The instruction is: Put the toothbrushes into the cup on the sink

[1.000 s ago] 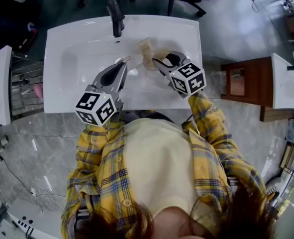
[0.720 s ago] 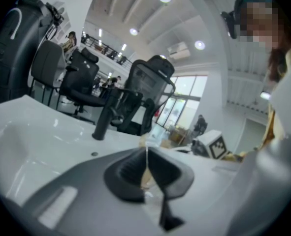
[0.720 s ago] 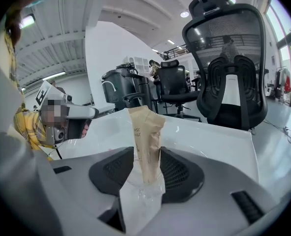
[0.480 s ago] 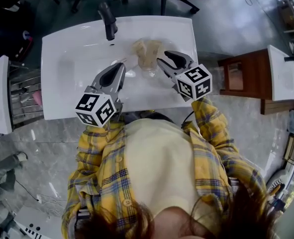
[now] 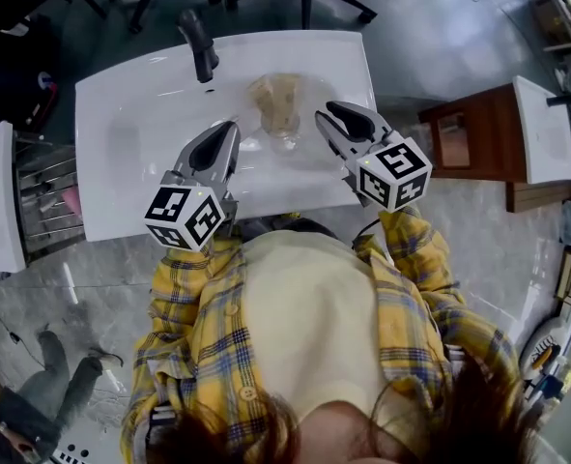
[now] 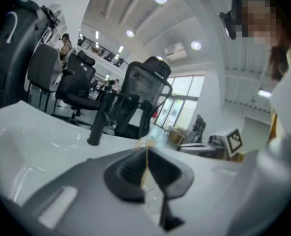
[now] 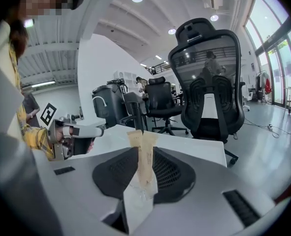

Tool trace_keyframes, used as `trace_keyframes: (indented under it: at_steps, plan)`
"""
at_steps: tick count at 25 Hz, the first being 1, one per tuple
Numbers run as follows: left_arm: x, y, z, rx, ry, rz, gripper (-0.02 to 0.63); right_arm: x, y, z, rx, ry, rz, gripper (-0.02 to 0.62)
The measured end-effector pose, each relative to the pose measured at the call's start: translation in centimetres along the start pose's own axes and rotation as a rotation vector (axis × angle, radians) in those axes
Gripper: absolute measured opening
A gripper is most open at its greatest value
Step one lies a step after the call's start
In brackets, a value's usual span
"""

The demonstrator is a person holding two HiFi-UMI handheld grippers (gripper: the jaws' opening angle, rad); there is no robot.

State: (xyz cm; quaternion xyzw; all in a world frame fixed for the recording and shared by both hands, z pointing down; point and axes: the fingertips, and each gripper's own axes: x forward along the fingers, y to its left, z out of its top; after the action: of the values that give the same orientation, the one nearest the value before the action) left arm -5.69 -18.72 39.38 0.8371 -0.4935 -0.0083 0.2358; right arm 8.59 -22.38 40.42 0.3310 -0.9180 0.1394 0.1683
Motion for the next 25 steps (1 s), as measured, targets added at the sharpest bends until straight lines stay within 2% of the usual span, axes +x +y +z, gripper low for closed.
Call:
trace_keyframes:
  at_steps: [3,7,15,25]
  plan:
    - [-0.1,0.1,-0.1,0.002,0.002,0.015,0.011,-1.0,0.3,0.7,0.023,-0.03,-0.013,0.055]
    - [-0.3,0.4,-0.2,-0.006,0.008,0.029,0.011,-1.6,0.7,0.9,0.08,-0.049,-0.019,0.028]
    - [-0.6,0.7,-0.4,-0.015,0.015,0.047,0.011,-1.5,1.3,0.0,0.134,-0.028,-0.009,0.014]
    - [-0.9,1.2,-0.9,-0.032,0.024,0.064,0.011,-1.1,1.5,-0.7,0.146,-0.003,-0.012,0.014]
